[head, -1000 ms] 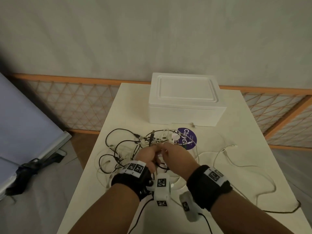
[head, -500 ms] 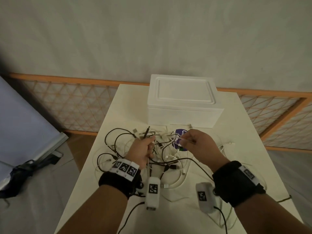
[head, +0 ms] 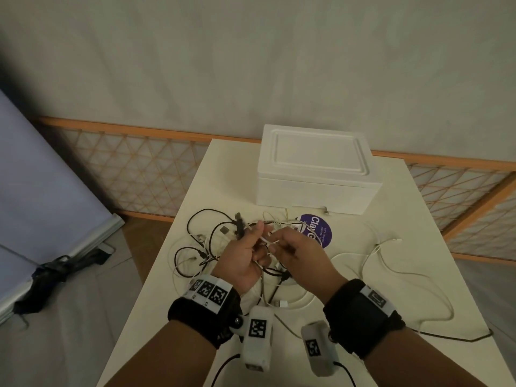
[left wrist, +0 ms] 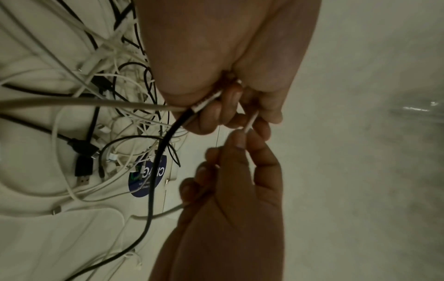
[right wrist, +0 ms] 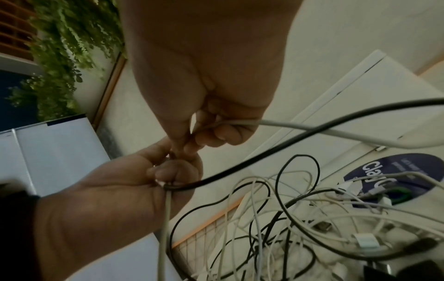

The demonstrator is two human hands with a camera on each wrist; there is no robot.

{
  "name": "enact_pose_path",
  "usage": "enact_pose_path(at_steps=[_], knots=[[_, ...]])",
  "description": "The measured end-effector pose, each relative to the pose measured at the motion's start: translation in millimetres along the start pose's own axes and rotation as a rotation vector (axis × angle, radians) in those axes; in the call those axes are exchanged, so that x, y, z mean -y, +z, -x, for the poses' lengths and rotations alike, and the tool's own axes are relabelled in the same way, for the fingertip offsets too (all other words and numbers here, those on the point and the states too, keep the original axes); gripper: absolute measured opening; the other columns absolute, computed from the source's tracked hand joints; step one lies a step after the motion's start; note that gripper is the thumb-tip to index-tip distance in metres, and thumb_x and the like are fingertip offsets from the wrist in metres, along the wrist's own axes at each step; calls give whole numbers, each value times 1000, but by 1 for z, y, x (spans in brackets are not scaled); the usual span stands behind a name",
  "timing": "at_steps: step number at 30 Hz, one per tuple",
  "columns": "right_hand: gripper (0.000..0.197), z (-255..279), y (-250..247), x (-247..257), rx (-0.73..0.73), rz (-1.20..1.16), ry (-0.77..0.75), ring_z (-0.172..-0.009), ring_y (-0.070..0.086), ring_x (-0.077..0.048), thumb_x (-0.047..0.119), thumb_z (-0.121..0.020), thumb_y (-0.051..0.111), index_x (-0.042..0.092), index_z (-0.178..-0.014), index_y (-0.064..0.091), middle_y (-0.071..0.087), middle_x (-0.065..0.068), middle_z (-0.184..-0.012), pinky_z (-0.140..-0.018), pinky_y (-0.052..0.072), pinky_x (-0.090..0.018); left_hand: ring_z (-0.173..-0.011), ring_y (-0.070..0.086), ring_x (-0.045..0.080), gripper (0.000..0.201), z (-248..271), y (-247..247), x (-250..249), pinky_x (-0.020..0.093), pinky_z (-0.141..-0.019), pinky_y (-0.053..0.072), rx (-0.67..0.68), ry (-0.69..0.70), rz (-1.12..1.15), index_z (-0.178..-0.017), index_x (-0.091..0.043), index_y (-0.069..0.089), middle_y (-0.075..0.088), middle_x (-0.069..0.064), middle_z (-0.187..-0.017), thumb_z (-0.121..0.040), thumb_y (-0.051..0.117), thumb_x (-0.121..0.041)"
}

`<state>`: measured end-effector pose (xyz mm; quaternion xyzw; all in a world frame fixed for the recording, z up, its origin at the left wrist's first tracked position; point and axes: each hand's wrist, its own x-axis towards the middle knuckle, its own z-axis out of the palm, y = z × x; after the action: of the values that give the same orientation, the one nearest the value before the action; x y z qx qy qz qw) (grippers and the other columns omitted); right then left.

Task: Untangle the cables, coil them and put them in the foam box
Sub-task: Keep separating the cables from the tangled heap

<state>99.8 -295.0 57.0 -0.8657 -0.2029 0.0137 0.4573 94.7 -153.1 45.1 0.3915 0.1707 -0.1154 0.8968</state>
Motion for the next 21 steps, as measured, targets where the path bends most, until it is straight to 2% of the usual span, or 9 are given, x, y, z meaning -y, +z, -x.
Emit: enact_pose_path(at_steps=[3, 7, 9, 11, 13, 14, 17, 19, 21], knots=[[17, 4, -1, 1, 190, 143, 57, -60, 52, -6, 32, -91, 60, 25, -107, 64, 57, 9, -68, -56, 37, -13, -49, 35, 12, 35, -2, -7, -7, 26, -49, 35, -100, 2, 55, -66, -13, 51, 42, -1, -55, -84, 60, -42], [28, 17, -30, -21, 249, 540, 224, -82, 58, -9, 55, -87, 54, 30, -98, 62, 62, 12, -85, -70, 45, -25, -54, 55, 14, 33, -1, -35, -35, 31, -68, 51, -259, 51, 300, -68, -15, 52, 54, 0, -60, -93, 57, -37], [36, 26, -57, -36, 307, 617, 356, -92, 57, -8, 58, -81, 60, 32, -107, 60, 55, 18, -87, -78, 45, -26, -41, 43, 9, 44, 3, -55, -50, 20, -44, 42, -289, 103, 371, -56, -18, 41, 42, -5, -48, -94, 53, -36], [66, 32, -73, -33, 532, 636, 412, -111, 48, -10, 46, -76, 72, 30, -134, 45, 53, 13, -113, -95, 39, -28, -33, 26, 7, 52, 8, -65, -57, 16, -34, 20, -263, 121, 362, -48, -21, 32, 28, -7, -42, -95, 50, -36], [86, 28, -67, -15, 574, 602, 265, -136, 26, -16, 35, -76, 75, 24, -147, 27, 33, 3, -147, -110, 21, -28, -32, 21, 7, 53, 14, -57, -51, 17, -33, 15, -176, 103, 317, -47, -22, 31, 25, -7, -41, -94, 50, -35], [87, 24, -57, 1, 519, 529, 168, -139, 20, -16, 32, -77, 73, 22, -148, 24, 26, 1, -151, -111, 17, -25, -32, 20, 8, 51, 16, -45, -43, 18, -32, 16, -128, 86, 283, -47, -21, 31, 25, -7, -42, -93, 51, -34], [77, 6, -14, 39, 475, 215, 65, -119, 45, -7, 27, -77, 75, 19, -141, 32, 46, 8, -132, -96, 31, -10, -31, 20, 9, 52, 21, -5, -17, 18, -32, 18, -41, 87, 104, -46, -20, 30, 24, -6, -40, -92, 51, -31], [58, 3, 6, 43, 537, -64, 187, -83, 61, -6, 19, -79, 74, 14, -126, 41, 61, 5, -102, -81, 52, -22, -31, 22, 10, 54, 23, 5, -12, 18, -33, 20, -12, 104, 39, -43, -20, 30, 23, -4, -38, -92, 50, -30], [36, 10, 11, 31, 565, -86, 268, -63, 62, -12, 19, -87, 65, 12, -118, 48, 65, -3, -83, -65, 55, -30, -31, 24, 11, 56, 25, -8, -21, 19, -34, 22, -32, 83, 90, -43, -20, 30, 24, -4, -38, -95, 48, -30]])
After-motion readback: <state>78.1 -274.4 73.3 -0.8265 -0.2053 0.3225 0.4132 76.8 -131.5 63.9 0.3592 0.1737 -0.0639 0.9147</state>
